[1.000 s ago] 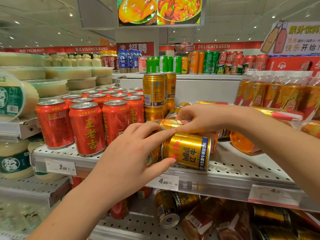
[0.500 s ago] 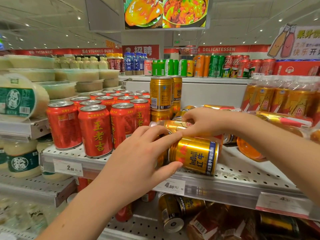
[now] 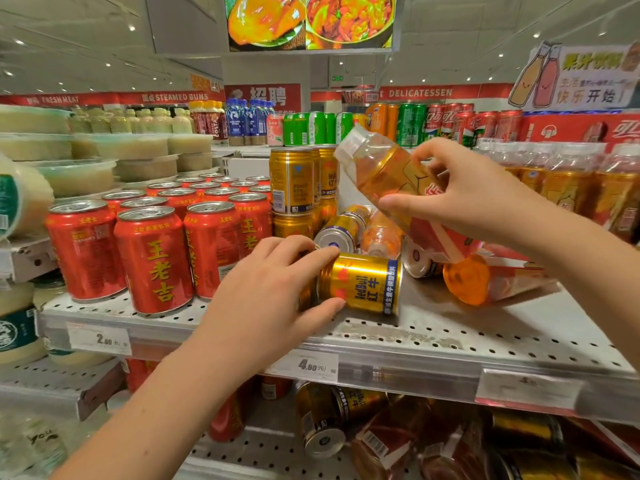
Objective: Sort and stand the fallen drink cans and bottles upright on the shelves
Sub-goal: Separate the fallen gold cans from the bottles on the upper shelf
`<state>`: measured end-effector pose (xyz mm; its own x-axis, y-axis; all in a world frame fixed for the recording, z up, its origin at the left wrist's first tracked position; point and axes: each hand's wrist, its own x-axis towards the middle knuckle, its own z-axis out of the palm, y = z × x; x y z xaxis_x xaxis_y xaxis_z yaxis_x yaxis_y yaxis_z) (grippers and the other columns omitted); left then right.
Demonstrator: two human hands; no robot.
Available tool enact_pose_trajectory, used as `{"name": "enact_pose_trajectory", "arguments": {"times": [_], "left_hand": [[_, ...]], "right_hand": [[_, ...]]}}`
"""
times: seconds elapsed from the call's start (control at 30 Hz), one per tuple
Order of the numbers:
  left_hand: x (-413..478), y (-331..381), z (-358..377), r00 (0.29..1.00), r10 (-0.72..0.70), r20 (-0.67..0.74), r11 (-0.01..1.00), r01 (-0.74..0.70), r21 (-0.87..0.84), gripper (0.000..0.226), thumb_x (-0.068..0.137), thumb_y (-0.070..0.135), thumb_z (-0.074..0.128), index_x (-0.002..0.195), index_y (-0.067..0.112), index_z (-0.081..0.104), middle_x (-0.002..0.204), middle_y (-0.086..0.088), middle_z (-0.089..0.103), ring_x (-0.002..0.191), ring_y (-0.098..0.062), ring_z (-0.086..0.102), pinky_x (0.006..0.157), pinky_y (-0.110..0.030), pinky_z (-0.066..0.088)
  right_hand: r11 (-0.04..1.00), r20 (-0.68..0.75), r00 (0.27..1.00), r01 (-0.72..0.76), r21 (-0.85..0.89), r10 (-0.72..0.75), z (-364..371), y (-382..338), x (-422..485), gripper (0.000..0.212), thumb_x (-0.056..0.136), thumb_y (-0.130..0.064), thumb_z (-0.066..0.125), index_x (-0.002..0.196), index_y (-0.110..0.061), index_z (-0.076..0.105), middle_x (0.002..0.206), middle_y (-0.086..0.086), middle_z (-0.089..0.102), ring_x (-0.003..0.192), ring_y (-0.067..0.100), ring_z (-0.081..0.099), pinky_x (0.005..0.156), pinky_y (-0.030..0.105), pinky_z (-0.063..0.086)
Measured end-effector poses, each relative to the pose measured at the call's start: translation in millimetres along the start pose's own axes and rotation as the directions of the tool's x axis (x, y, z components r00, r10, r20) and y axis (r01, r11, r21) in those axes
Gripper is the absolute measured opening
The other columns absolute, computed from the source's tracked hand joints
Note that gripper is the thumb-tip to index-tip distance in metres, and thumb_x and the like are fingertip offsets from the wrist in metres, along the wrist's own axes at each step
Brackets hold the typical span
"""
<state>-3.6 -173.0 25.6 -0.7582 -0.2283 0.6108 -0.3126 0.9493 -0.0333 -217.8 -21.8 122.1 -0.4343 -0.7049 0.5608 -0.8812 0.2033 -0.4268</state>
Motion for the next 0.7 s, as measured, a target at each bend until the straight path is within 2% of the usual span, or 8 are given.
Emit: {"name": "enact_pose_trajectory", "arguments": {"times": [0.23, 0.33, 0.43, 0.53, 0.63, 0.7], "left_hand": [[23.1, -0.9, 13.7, 0.999, -0.022, 0.032, 1.0, 0.022, 0.016, 0.065, 0.091, 0.068, 0.053, 0.148, 0.037, 0.048, 0.136, 0.009, 0.054, 0.121, -0.018, 0.049, 0.096, -0.038, 0.049], [24.6, 1.5, 14.1, 0.999, -0.02, 0.037, 0.998, 0.018, 0.053, 0.065, 0.091, 0.068, 0.051, 0.147, 0.034, 0.05, 0.135, 0.007, 0.057, 0.12, -0.02, 0.052, 0.096, -0.039, 0.049], [23.5, 6.6, 10.8, 0.999, -0.01, 0.035, 0.995, 0.006, 0.103, 0.065, 0.092, 0.068, 0.05, 0.146, 0.031, 0.052, 0.136, 0.004, 0.059, 0.124, -0.023, 0.054, 0.105, -0.043, 0.042], [23.8, 19.5, 4.6, 0.998, 0.039, -0.041, 0.995, -0.035, 0.091, 0.057, 0.094, 0.062, 0.053, 0.138, 0.026, 0.061, 0.132, 0.002, 0.063, 0.125, -0.023, 0.056, 0.113, -0.045, 0.035], [30.9, 43.2, -1.5, 0.981, 0.106, -0.16, 0.992, -0.115, -0.051, 0.04, 0.096, 0.047, 0.061, 0.124, 0.02, 0.071, 0.122, 0.001, 0.067, 0.117, -0.024, 0.06, 0.104, -0.043, 0.041], [40.5, 64.4, -2.3, 0.963, 0.15, -0.222, 0.975, -0.181, -0.127, 0.03, 0.096, 0.038, 0.062, 0.116, 0.019, 0.073, 0.117, 0.002, 0.068, 0.112, -0.022, 0.062, 0.098, -0.041, 0.044]], "right_hand": [[0.999, -0.122, 0.992, 0.034, 0.039, -0.029, -16.4, 9.2, -20.4, 0.072, 0.065, -0.085, 0.064, 0.121, -0.043, 0.049, 0.107, -0.023, 0.052, 0.09, -0.004, 0.054, 0.066, 0.021, 0.043], [0.996, -0.13, 0.991, 0.045, 0.072, -0.035, -24.3, 5.1, -25.3, 0.076, 0.063, -0.088, 0.064, 0.123, -0.044, 0.05, 0.108, -0.02, 0.054, 0.091, -0.001, 0.057, 0.068, 0.025, 0.048], [0.996, -0.148, 0.988, 0.046, 0.079, -0.034, -30.4, 1.8, -30.0, 0.075, 0.062, -0.088, 0.064, 0.123, -0.046, 0.052, 0.107, -0.021, 0.054, 0.09, -0.003, 0.057, 0.065, 0.023, 0.046], [0.997, -0.139, 0.99, 0.039, 0.062, -0.03, -36.0, 2.5, -38.7, 0.074, 0.061, -0.087, 0.064, 0.122, -0.046, 0.053, 0.105, -0.02, 0.056, 0.089, -0.003, 0.058, 0.066, 0.023, 0.047], [1.0, -0.141, 0.99, 0.009, 0.019, -0.006, -44.6, 8.2, -51.6, 0.071, 0.063, -0.084, 0.066, 0.122, -0.047, 0.052, 0.102, -0.026, 0.051, 0.089, -0.01, 0.052, 0.065, 0.016, 0.038], [0.999, -0.16, 0.986, -0.031, 0.043, 0.038, -57.3, 15.8, -63.5, 0.068, 0.063, -0.083, 0.068, 0.119, -0.048, 0.054, 0.102, -0.025, 0.054, 0.09, -0.011, 0.054, 0.067, 0.016, 0.041]]}}
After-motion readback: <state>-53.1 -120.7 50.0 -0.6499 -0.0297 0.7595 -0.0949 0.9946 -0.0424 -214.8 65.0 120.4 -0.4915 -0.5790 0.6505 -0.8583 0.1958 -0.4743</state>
